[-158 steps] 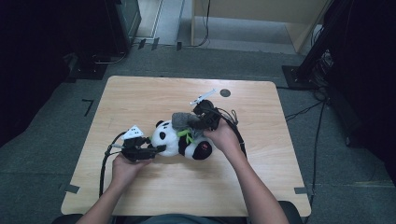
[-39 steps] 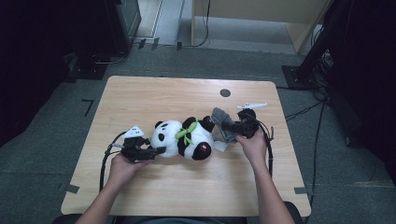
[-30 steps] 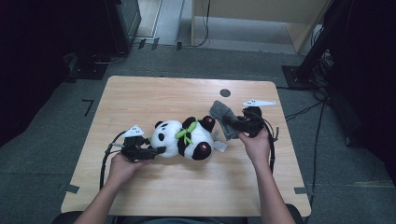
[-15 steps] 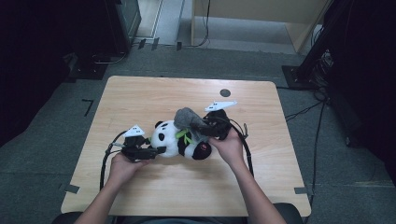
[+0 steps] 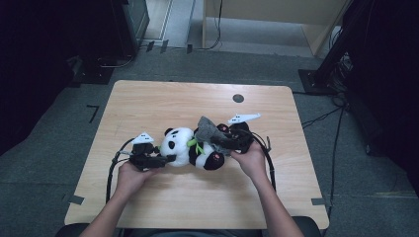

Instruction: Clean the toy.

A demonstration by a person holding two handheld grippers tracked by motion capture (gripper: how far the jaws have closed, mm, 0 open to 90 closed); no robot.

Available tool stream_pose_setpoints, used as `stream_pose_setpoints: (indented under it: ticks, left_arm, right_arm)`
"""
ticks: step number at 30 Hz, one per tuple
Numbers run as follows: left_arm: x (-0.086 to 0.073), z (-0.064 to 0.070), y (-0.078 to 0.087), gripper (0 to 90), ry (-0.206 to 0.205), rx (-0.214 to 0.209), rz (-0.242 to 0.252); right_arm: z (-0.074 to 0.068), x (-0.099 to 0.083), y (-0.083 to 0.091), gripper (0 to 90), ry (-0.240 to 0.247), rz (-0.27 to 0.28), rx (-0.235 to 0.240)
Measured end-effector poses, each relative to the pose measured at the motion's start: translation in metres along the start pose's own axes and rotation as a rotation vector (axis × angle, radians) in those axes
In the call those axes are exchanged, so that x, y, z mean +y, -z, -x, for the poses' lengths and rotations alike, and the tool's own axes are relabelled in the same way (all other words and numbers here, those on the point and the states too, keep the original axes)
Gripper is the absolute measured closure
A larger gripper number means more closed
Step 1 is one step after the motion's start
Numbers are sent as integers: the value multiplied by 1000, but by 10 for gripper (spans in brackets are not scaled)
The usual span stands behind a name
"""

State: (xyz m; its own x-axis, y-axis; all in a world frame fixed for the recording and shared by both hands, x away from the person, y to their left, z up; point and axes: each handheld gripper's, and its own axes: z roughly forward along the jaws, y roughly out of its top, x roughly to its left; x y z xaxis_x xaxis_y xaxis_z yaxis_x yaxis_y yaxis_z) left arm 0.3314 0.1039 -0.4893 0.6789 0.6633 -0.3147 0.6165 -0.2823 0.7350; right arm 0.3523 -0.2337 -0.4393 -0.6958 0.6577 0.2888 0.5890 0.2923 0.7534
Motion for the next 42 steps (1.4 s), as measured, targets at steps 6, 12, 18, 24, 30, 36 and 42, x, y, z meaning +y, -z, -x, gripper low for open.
stream_pose_setpoints:
  ticks: [6, 12, 18, 24, 30, 36, 42]
  left_arm:
    - [1, -1, 0, 353, 12, -4, -7]
    - [2, -1, -1, 352, 20, -2, -8]
    - [4, -2, -3, 352, 27, -5, 2]
    - [6, -3, -3, 351, 31, -8, 3]
    - [6, -4, -3, 348, 21, -9, -1]
    - [5, -3, -4, 345, 17, -7, 1]
    - [4, -1, -4, 341, 9, -3, 9]
  right_arm:
    - [3, -12, 10, 767, -5, -6, -40]
    - [11, -32, 18, 771, -38, -20, -58]
    - [17, -50, 19, 770, -38, -68, -87]
    - [30, -54, 17, 770, -78, -129, -106]
    - [53, -59, 28, 772, -198, -167, -168]
    - [59, -49, 54, 775, -242, -19, -197]
    - [43, -26, 59, 773, -173, 95, -175]
